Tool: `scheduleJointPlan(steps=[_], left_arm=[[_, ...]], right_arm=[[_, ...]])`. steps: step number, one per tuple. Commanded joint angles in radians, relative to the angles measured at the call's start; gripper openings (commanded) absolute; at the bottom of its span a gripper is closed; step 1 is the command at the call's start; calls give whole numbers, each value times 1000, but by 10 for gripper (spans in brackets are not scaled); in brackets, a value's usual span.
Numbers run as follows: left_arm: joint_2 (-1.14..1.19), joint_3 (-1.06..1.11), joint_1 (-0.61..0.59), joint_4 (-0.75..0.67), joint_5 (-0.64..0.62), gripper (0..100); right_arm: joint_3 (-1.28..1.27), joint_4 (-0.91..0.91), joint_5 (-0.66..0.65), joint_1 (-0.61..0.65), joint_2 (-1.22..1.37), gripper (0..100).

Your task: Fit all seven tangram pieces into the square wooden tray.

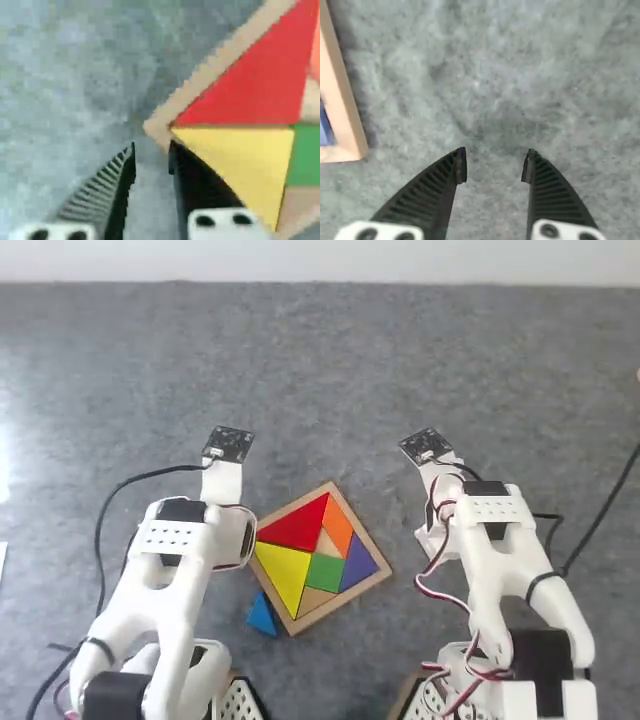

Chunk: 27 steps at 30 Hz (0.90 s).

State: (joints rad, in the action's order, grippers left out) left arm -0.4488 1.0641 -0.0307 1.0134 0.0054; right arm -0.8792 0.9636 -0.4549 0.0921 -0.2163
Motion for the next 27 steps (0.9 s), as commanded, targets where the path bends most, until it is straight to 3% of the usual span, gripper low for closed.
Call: scheduleJointPlan(steps=[1,5,11,16,19,22,27], left_arm=[[3,-2,6,-64,-71,115],[3,-1,8,-129,-186,116],[78,-22,143,-155,-201,116],[377,-278,127,-48,-238,111],[459,-381,109,-14,-241,88],[350,-358,80,-48,-235,83],[-54,-219,-77,-46,-239,85]], right_arm=[[41,-13,11,-12,-1,187],[41,-13,11,-12,-1,187],[41,-13,11,-12,-1,187],[40,-13,11,-12,-1,185],[40,-13,11,-36,-8,128],[48,-8,5,-36,-12,69],[124,108,26,117,-4,164]])
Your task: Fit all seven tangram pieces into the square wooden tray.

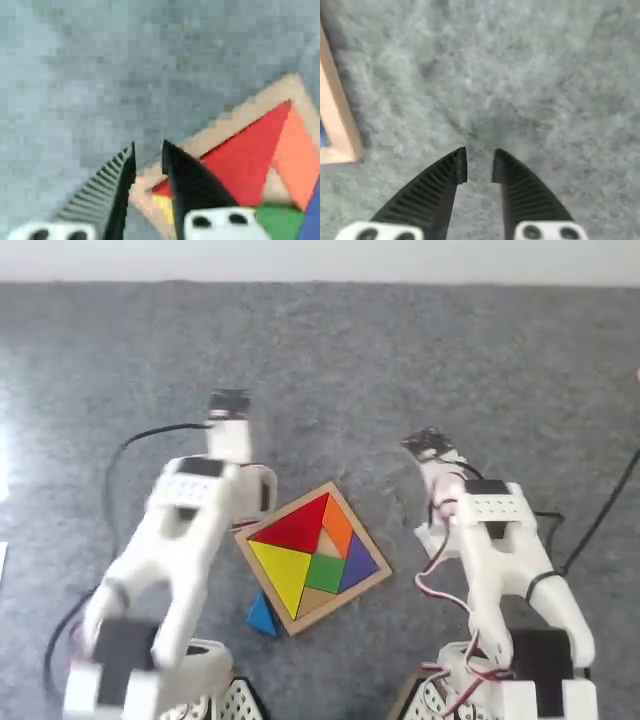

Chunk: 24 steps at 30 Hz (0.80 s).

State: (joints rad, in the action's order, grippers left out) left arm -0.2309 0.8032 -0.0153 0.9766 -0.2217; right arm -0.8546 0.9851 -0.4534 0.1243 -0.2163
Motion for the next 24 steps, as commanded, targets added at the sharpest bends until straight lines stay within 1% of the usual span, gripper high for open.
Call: scheduleJointPlan(steps=[1,3,5,8,10,12,16,20,24], left_arm=[[-354,73,-133,3,-14,90],[-503,134,-190,29,-15,113],[-597,183,-210,54,-14,128],[-643,254,-207,41,-12,130],[-634,280,-215,2,-12,130],[-611,286,-239,-29,-11,130],[-540,268,-301,-77,-11,130],[-457,236,-305,-80,-11,130],[-404,211,-305,-81,-11,130]], right_arm=[[147,136,57,130,2,176],[247,211,124,223,18,183],[354,257,178,328,54,186],[502,297,232,461,139,226],[566,297,252,519,209,246],[617,286,256,552,294,246],[749,278,285,561,470,247],[842,306,282,562,611,248],[867,309,273,556,667,246]])
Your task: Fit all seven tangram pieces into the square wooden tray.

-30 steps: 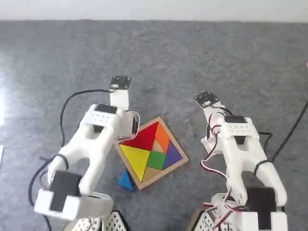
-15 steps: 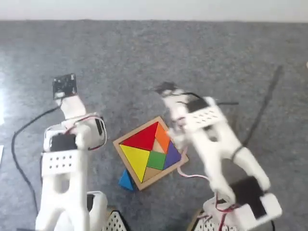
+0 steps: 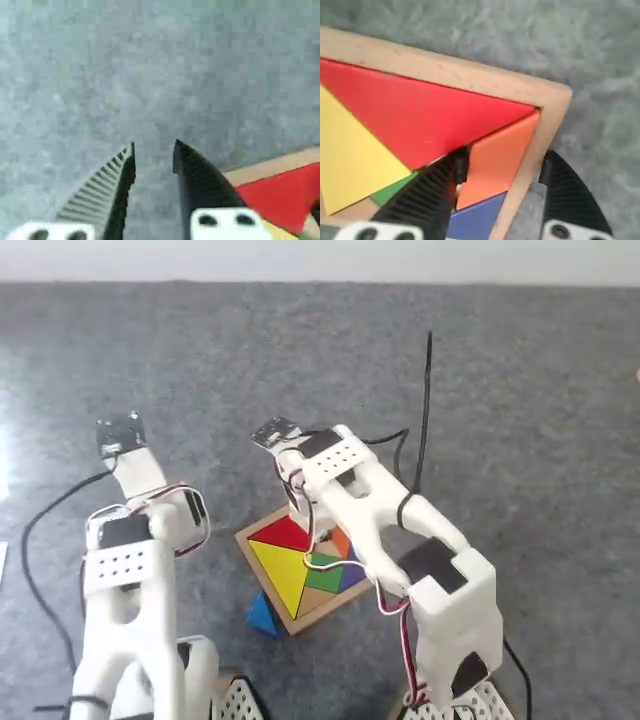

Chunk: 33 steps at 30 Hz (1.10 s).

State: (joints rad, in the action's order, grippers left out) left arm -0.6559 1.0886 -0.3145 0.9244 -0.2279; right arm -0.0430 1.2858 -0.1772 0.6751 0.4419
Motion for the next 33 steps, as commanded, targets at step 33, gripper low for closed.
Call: scheduleJointPlan(steps=[33], left_arm=[[28,-76,-5,-28,-2,130]], right_arm=[[38,-67,293,-223,-42,18]])
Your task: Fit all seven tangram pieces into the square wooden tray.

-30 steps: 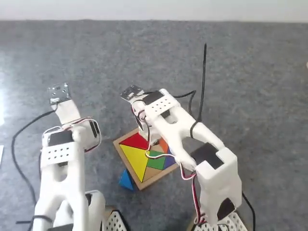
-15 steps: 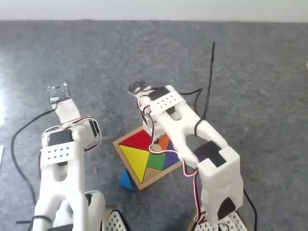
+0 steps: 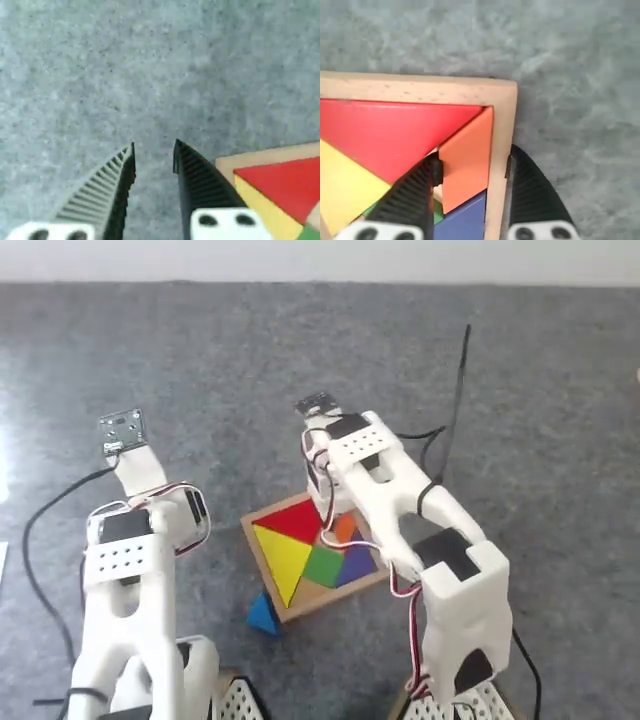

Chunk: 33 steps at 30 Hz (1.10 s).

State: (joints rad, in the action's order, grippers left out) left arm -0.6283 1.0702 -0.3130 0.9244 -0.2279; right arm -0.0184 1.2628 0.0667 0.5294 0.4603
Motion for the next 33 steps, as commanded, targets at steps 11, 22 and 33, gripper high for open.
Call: scheduleJointPlan(steps=[11,22,33], left_arm=[[0,-58,-9,-29,-2,130],[0,-61,-49,-57,14,130],[-2,-47,-170,0,186,130]], right_arm=[[74,-35,133,-165,-61,39],[69,143,124,-151,-360,321],[-456,28,-140,209,-825,178]])
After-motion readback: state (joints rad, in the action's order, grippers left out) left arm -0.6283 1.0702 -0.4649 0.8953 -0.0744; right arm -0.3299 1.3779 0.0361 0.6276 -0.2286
